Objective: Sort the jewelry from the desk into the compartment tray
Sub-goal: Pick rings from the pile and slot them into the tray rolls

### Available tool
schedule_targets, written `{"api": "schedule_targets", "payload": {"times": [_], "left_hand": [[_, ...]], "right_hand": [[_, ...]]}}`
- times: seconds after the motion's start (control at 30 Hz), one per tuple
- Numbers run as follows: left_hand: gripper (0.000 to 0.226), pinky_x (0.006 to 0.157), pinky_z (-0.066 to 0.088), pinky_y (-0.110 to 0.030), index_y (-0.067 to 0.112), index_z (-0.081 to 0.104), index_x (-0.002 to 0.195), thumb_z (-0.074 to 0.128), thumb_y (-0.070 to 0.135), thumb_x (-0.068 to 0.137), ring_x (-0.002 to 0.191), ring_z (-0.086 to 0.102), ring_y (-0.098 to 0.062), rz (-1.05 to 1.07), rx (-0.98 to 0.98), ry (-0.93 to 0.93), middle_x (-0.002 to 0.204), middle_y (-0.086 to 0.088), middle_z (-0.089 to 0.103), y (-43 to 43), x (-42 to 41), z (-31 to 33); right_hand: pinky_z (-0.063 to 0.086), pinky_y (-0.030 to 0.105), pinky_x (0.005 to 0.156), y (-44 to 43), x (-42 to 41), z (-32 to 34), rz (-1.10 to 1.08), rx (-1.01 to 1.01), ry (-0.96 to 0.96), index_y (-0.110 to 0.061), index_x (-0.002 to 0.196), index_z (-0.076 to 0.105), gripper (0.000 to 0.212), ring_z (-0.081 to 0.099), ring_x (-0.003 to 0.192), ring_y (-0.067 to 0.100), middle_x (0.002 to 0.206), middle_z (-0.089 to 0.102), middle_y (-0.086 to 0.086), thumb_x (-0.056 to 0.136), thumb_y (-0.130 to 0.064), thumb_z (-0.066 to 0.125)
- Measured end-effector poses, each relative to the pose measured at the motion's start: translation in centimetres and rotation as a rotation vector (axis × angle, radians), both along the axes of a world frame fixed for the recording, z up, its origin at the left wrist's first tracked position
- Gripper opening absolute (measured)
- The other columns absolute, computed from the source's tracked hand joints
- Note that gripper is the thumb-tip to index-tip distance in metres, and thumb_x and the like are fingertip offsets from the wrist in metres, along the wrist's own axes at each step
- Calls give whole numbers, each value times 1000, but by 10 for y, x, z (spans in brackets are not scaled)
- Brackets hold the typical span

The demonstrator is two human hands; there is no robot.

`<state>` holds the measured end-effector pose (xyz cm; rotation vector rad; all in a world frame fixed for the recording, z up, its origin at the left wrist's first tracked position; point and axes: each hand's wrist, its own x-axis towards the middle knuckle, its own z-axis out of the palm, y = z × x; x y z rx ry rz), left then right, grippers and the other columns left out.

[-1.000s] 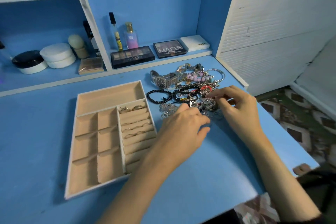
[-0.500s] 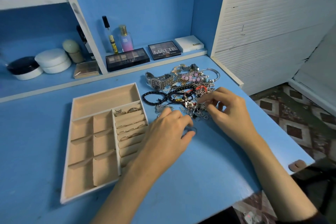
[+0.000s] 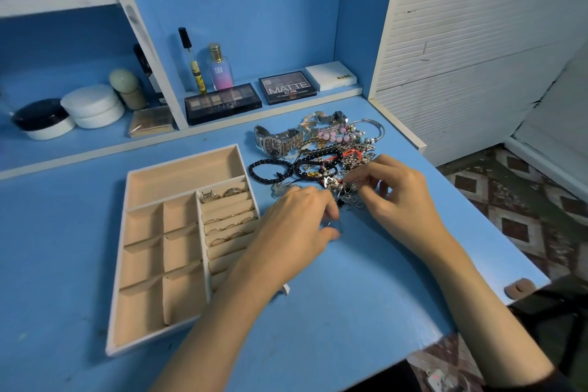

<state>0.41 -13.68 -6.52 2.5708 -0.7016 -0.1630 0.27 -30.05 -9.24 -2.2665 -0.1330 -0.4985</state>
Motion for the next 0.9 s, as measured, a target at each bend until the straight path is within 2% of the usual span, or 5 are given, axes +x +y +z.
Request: {"api": "schedule_targets", "payload": {"times": [0.13,0.33,0.43,0.57,0.9], "left_hand": [[12,67,46,-28,28,56,82,67,22,80,64,49,-2,37,-91,58,73,12,59,-3,-2,-2],[4,66,49,-26,27,67,76,69,24,78,59,54,0,134,-244,61,67,14,65,3,-4,-3],[6,66,48,-26,29,70,71,71,25,75,62,56,-5,179,-292,-9,70,11,68,8,-4,0],[7,62,48,-23,29,70,75,72,22,74,59,55,-6,294,-384,-84,65,15,65,15,-1,2],[10,51,39,-12,29,65,69,75,28,73,57,49,7,361,-392,-91,58,20,60,14,1,1]], "right_hand": [[36,10,60,0,0,-1,7,-9,-4,-20,82,71,24,51,70,5,75,57,-5,76,-12,50],[42,20,61,1,-3,4,63,58,24,-20,84,72,21,54,71,11,77,61,1,82,-5,57],[44,30,66,3,-7,10,181,176,78,-17,84,72,14,57,76,20,81,64,7,84,-22,59],[39,22,62,7,-10,11,287,204,152,-20,72,70,17,51,69,12,75,61,4,78,-36,65],[37,14,60,12,-11,13,358,251,223,-22,71,72,17,49,67,6,75,58,2,69,-39,73]]}}
